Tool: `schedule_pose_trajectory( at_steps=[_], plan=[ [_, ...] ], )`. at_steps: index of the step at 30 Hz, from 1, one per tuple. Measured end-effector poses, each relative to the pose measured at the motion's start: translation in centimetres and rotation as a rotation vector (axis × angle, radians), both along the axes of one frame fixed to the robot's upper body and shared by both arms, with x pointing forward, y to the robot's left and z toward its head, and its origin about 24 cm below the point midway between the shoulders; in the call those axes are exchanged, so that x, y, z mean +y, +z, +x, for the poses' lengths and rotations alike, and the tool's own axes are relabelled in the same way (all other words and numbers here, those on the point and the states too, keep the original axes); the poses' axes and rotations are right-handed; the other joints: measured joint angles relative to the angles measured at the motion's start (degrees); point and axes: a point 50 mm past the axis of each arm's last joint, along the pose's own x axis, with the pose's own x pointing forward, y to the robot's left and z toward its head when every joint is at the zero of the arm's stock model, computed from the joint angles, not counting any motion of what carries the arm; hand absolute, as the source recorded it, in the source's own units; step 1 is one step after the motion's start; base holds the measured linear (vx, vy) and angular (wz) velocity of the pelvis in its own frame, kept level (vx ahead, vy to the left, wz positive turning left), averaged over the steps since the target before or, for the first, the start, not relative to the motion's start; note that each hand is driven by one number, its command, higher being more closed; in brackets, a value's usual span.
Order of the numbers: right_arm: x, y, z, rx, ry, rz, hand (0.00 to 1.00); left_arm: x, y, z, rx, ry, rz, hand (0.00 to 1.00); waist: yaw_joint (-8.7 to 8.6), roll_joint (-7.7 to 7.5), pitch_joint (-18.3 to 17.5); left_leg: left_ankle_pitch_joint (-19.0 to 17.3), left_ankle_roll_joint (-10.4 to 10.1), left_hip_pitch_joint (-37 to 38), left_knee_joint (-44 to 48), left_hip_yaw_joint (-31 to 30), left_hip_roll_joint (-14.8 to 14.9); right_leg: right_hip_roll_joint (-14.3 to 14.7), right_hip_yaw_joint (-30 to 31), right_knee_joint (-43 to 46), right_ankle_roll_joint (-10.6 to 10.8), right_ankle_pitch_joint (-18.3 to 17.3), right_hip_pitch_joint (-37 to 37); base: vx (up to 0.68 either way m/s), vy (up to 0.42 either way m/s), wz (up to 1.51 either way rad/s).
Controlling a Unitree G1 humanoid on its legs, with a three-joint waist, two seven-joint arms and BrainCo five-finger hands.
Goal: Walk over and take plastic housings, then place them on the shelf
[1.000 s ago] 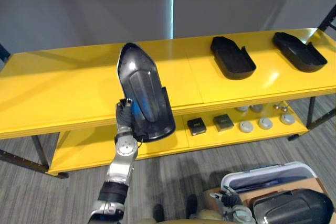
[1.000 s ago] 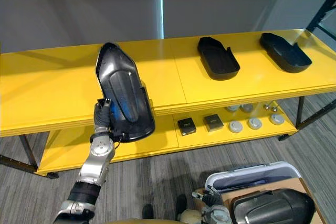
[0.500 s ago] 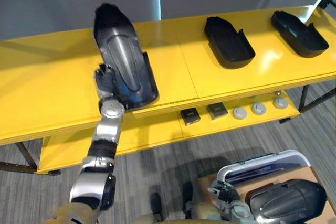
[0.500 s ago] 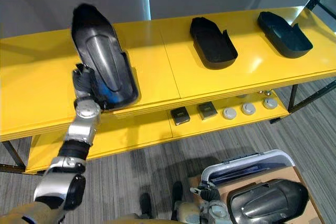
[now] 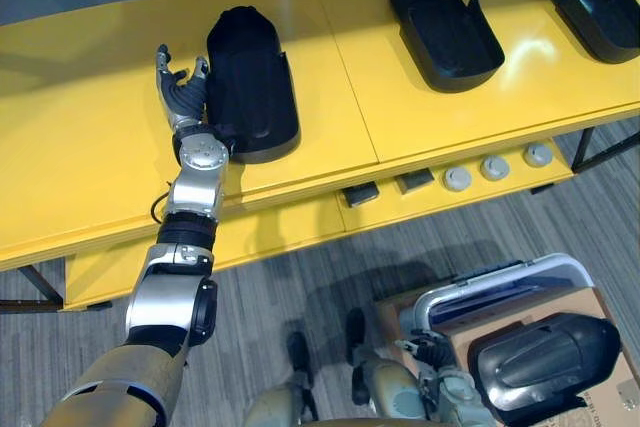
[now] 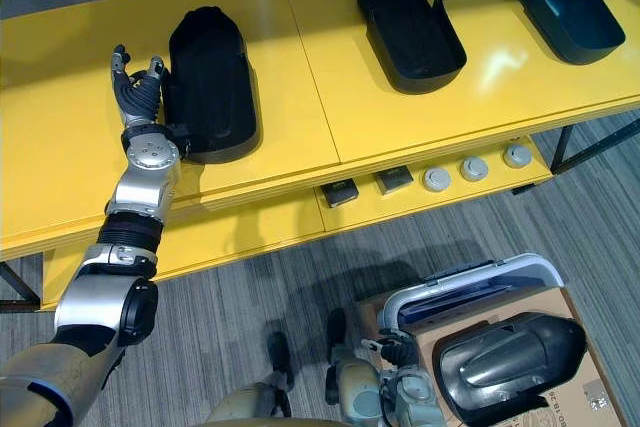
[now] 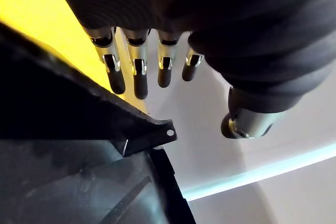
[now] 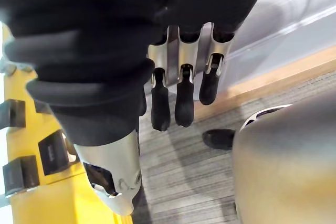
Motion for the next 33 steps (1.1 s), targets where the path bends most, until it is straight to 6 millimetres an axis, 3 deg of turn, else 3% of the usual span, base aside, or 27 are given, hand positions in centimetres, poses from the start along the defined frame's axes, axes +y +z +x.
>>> schedule_pose_trajectory(
  at_steps=[3,6,10,11,15,17,20,28,33],
  plan=[
    [-0.1,0.0,0.0,0.001,0.0,-0.002,0.0,-1.3,1.6,-0.9,-0.122,-0.012,-0.05,0.0,0.16,0.09,0.12,0.11,0.16,0.0,-0.05,-0.2,-0.09,-0.12,-0.14,0.15,0.01,-0.01,0.0,-0.01,0.014,0.03],
    [-0.3,0.0,-0.1,0.002,-0.001,-0.008,0.0,-3.6,3.9,-4.1,-0.349,-0.077,-0.028,0.0,0.12,0.62,0.43,0.11,0.19,0.3,-0.1,-0.43,-0.28,-0.37,-0.15,0.77,0.21,-0.23,0.03,0.0,0.024,0.0],
    [-0.4,-0.1,-0.3,0.011,-0.011,-0.004,0.0,-5.4,3.3,-7.3,-0.442,-0.122,0.026,0.0,0.27,0.87,0.57,0.11,0.2,0.49,-0.09,-0.78,-0.4,-0.52,-0.35,0.85,0.24,-0.25,0.31,0.01,0.034,0.04],
    [-0.5,-0.2,-0.3,0.013,-0.015,-0.001,0.0,-5.6,2.6,-8.1,-0.442,-0.123,0.037,1.0,0.29,0.9,0.59,0.11,0.2,0.65,-0.1,-0.89,-0.41,-0.53,-0.42,0.84,0.25,-0.25,0.5,0.01,0.019,0.06],
    [-0.9,-0.4,-0.8,0.027,-0.038,0.0,0.0,-6.8,-1.5,-11.2,-0.346,-0.171,0.164,1.0,0.94,1.53,0.69,0.04,0.14,1.73,-0.15,-1.54,-0.4,-0.62,-1.39,0.35,0.43,-0.41,2.12,0.01,0.022,0.13],
    [-1.0,-0.5,-1.0,0.037,-0.039,-0.003,0.0,-7.3,-2.9,-11.7,-0.294,-0.214,0.215,1.0,1.97,1.59,0.66,-0.32,0.14,1.56,-0.18,-1.83,-0.38,-0.59,-1.6,0.02,0.44,-0.41,2.23,-0.01,0.021,0.12],
    [-1.0,-0.5,-1.0,0.038,-0.04,-0.003,0.0,-7.4,-5.6,-12.3,-0.169,-0.254,0.292,1.0,1.97,1.69,0.6,0.0,0.58,1.86,-0.13,-1.8,-0.37,-0.56,-1.71,-0.12,0.48,-0.36,2.69,0.0,0.007,0.03],
    [-0.9,-0.6,-0.9,0.041,-0.031,-0.002,0.0,-8.3,-9.7,-11.5,0.04,-0.33,0.403,1.0,1.6,2.5,-0.28,-0.01,0.57,2.11,-0.18,-1.03,-0.24,-0.3,-1.35,-1.37,0.81,0.21,3.27,0.01,0.016,-0.04],
    [-0.8,-0.6,-0.9,0.044,-0.016,-0.008,0.0,-8.3,-11.1,-10.3,0.124,-0.331,0.464,1.0,1.57,2.48,-0.57,0.01,0.6,2.22,-0.16,-0.08,-0.15,-0.03,-0.72,-2.51,1.01,0.97,3.71,0.03,0.026,-0.06]
  ],
)
